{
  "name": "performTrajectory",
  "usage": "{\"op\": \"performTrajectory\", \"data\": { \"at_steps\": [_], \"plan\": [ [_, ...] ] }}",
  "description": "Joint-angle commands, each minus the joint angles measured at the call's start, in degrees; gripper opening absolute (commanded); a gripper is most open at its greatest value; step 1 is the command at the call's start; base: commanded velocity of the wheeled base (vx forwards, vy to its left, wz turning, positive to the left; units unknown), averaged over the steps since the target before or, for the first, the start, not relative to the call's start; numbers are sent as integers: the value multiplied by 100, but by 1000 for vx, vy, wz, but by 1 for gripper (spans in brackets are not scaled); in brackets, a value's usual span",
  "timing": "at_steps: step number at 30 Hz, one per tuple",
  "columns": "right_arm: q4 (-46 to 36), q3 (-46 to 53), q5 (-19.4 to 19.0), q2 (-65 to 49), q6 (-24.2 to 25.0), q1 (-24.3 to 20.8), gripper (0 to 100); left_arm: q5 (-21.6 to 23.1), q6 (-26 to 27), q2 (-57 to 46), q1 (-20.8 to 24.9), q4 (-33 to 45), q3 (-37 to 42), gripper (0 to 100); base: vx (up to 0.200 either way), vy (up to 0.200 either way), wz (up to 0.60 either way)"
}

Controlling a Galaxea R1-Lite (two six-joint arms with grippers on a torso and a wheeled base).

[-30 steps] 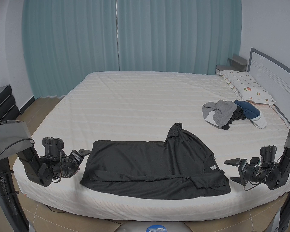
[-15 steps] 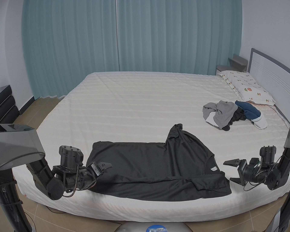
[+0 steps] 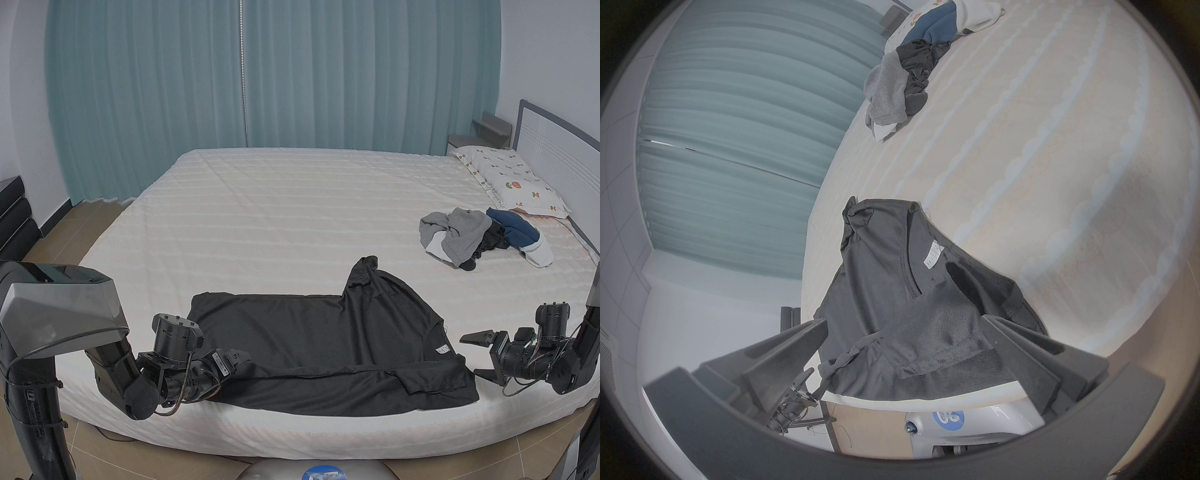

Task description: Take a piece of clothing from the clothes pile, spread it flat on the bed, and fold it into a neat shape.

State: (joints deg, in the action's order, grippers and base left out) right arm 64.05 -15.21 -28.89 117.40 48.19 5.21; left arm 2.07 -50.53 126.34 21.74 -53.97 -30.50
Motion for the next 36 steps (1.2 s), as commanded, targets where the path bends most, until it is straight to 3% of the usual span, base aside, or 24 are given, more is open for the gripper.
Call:
{"op": "performTrajectory", "data": {
  "at_steps": [1,6,12,17,26,33,36],
  "plan": [
    [2,1,6,11,-3,-2,100,-40,-1,127,-3,246,-228,100,0,0,0],
    [11,-17,6,82,-11,-2,100,-93,-27,163,-108,756,-773,100,0,0,0],
    [152,-8,6,126,-3,-2,100,-339,-71,233,-372,721,-1125,100,0,0,0],
    [363,18,15,249,-3,-2,100,-612,-502,497,-671,589,-1582,100,0,0,0],
    [371,54,15,249,6,-2,100,-638,-546,479,-996,123,-1617,100,0,0,0],
    [380,54,59,205,-3,7,100,-269,-528,-13,-1532,211,-1380,100,0,0,0],
    [380,36,68,205,-3,7,100,575,-396,-382,-1840,695,-1318,100,0,0,0]
  ]
}}
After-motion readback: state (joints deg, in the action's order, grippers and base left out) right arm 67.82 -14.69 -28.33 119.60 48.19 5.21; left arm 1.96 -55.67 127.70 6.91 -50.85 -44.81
